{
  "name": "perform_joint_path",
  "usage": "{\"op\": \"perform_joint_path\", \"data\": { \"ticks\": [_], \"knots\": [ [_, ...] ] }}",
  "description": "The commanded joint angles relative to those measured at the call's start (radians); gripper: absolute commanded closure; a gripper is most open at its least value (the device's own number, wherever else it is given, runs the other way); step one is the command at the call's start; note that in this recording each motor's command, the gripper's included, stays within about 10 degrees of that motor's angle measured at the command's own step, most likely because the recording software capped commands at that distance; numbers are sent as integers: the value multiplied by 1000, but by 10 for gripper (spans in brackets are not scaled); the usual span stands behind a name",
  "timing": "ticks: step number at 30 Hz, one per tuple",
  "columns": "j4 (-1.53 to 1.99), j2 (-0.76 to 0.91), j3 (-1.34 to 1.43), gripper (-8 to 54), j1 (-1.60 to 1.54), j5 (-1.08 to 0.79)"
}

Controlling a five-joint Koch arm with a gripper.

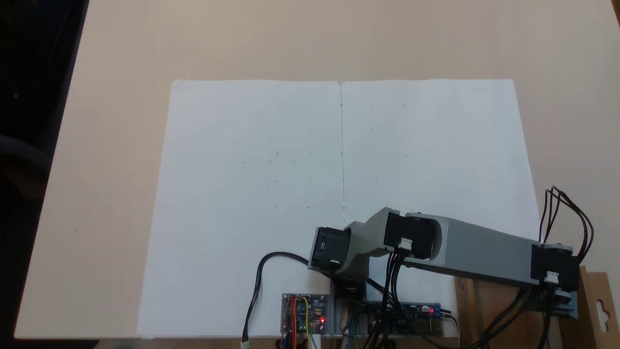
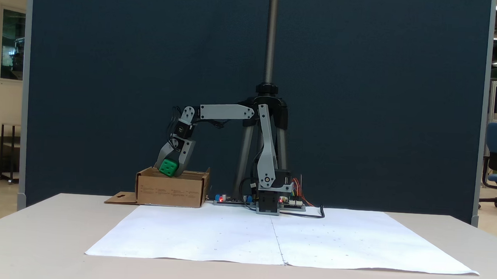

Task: Grasp a green dice and put it in the bin.

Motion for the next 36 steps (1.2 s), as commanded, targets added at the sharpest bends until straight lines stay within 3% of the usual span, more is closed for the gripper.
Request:
{"op": "perform_joint_path", "data": {
  "ticks": [1,4,12,16,22,28,36],
  "knots": [
    [21,11,-37,127,17,-67],
    [12,11,-37,33,12,-67],
    [-106,52,-37,30,-55,-55],
    [-206,143,-41,30,-166,58],
    [-440,258,-41,29,-430,229],
    [-639,367,-41,29,-742,227],
    [-650,420,-38,15,-1108,225]
  ]
}}
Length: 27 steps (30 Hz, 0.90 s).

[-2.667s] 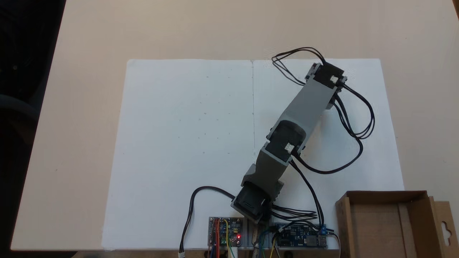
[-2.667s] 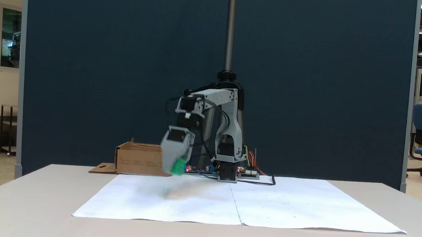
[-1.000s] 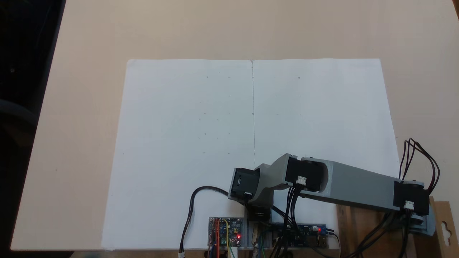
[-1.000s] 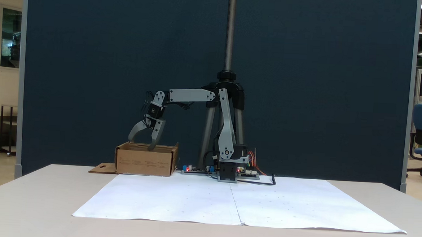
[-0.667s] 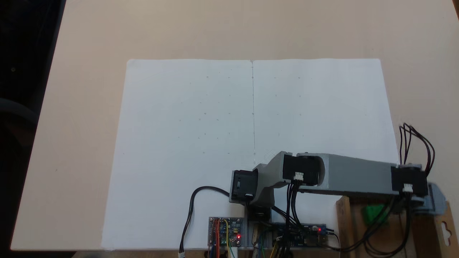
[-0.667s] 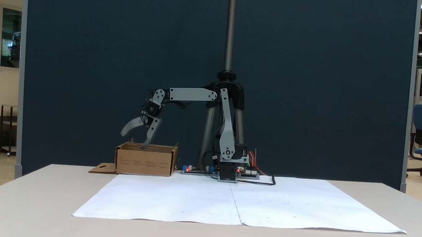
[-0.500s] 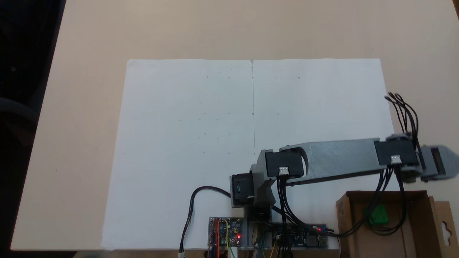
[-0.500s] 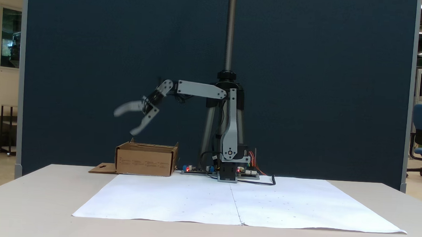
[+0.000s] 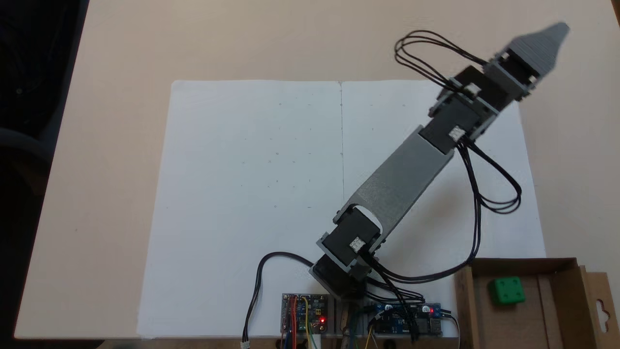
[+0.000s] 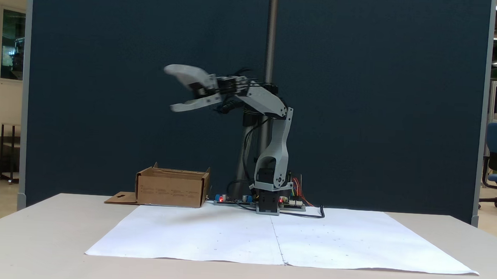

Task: Grasp a green dice and put it in the bin.

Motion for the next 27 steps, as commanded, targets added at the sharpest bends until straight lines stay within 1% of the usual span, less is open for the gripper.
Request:
{"op": "perform_joint_path", "data": {
  "ticks": [1,12,14,21,23,27],
  "knots": [
    [-66,43,-31,15,-75,43],
    [-89,351,403,3,-584,37],
    [-193,402,505,4,-624,35],
    [-389,532,828,6,-661,5],
    [-446,563,917,8,-660,-38],
    [-567,569,1117,18,-661,-138]
  ]
}}
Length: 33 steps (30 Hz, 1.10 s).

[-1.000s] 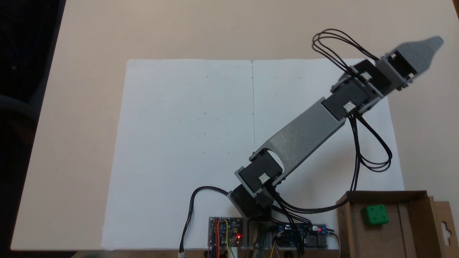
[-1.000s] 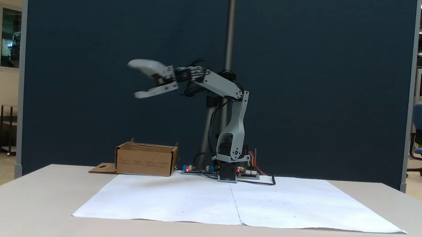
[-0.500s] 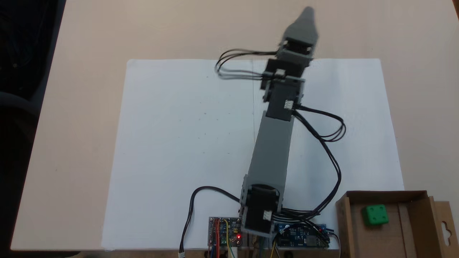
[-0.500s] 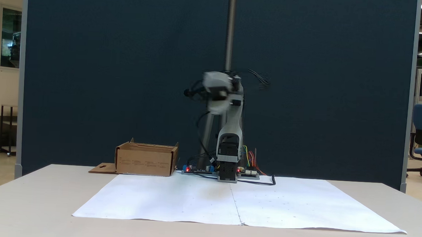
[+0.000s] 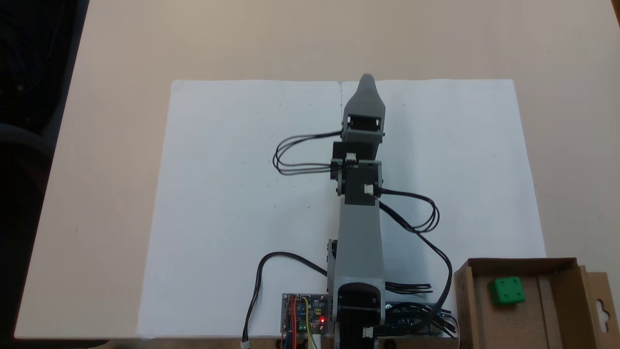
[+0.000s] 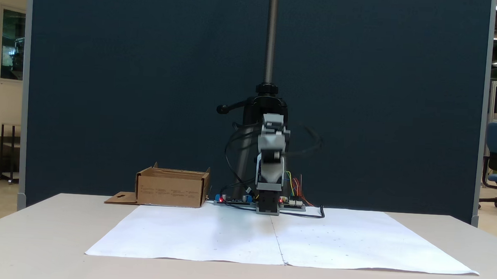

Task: Grasp a green dice and put it in the bin.

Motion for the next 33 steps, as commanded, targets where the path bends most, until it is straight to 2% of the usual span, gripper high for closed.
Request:
{"op": "perform_joint_path", "data": {
  "ticks": [1,11,23,33],
  "knots": [
    [-165,60,49,18,3,-95],
    [-477,69,336,33,-5,-196],
    [-862,118,595,31,-11,-192],
    [-1130,126,629,19,-11,-192]
  ]
}}
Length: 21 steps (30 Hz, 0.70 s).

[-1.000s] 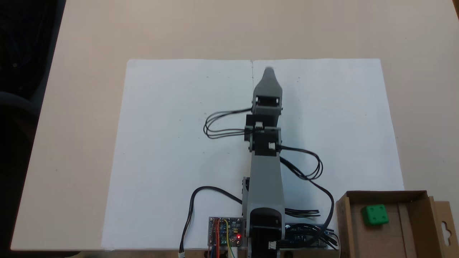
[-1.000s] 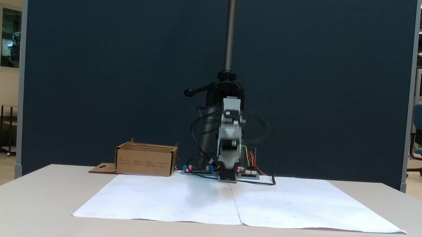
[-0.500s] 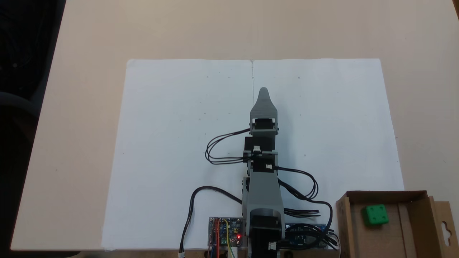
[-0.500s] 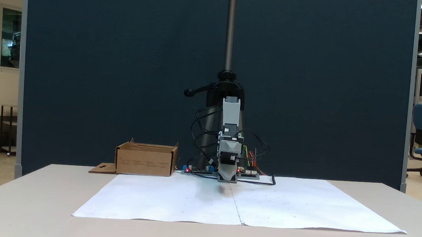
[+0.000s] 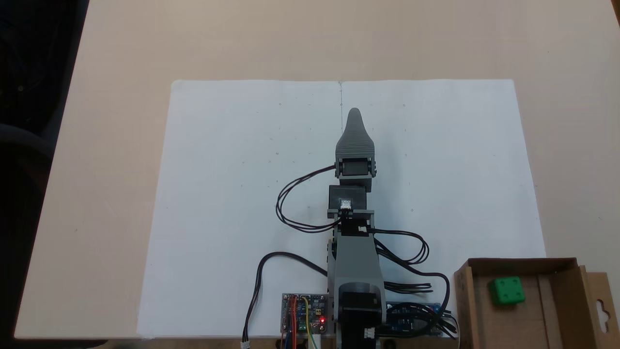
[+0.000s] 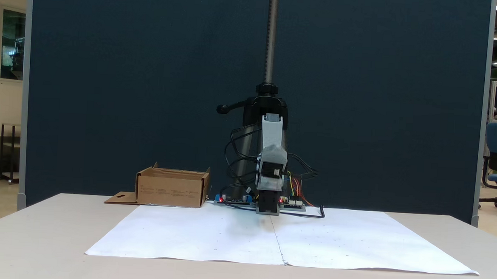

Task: Grasp a green dice and put it in the bin.

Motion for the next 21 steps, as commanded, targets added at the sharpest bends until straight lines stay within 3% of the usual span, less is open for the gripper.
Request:
{"op": "perform_joint_path", "data": {
  "ticks": [1,7,21],
  "knots": [
    [-170,114,69,19,8,-57],
    [-336,114,69,19,5,-57],
    [-296,107,67,12,5,-60]
  ]
}}
